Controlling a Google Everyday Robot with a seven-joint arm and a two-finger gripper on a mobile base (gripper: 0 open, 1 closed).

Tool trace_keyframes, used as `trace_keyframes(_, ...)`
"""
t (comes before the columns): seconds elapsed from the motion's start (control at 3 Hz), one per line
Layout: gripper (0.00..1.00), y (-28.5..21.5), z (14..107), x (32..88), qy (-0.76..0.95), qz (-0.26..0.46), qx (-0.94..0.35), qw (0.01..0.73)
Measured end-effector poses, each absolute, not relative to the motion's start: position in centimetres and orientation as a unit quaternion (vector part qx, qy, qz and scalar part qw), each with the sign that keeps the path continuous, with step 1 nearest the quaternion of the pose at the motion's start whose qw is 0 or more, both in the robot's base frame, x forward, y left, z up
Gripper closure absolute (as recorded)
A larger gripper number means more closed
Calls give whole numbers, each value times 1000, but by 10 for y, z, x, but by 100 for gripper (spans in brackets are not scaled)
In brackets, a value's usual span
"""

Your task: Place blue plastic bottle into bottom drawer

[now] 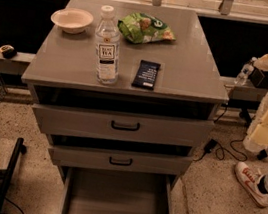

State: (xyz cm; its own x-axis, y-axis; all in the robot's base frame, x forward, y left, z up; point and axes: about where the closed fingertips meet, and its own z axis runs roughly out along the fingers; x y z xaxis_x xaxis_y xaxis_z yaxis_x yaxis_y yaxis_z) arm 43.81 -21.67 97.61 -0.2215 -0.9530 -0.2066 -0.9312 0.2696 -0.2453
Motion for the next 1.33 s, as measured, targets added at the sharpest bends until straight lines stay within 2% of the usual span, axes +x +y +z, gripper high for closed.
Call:
trace_keyframes(0.33,0,-217,976,438,781,-34,-603,159)
trace_keyframes(0.67,0,-194,978,452,768,-13,-612,188)
trace_keyframes(1.33,0,-60,1000,532,678,78,-656,322)
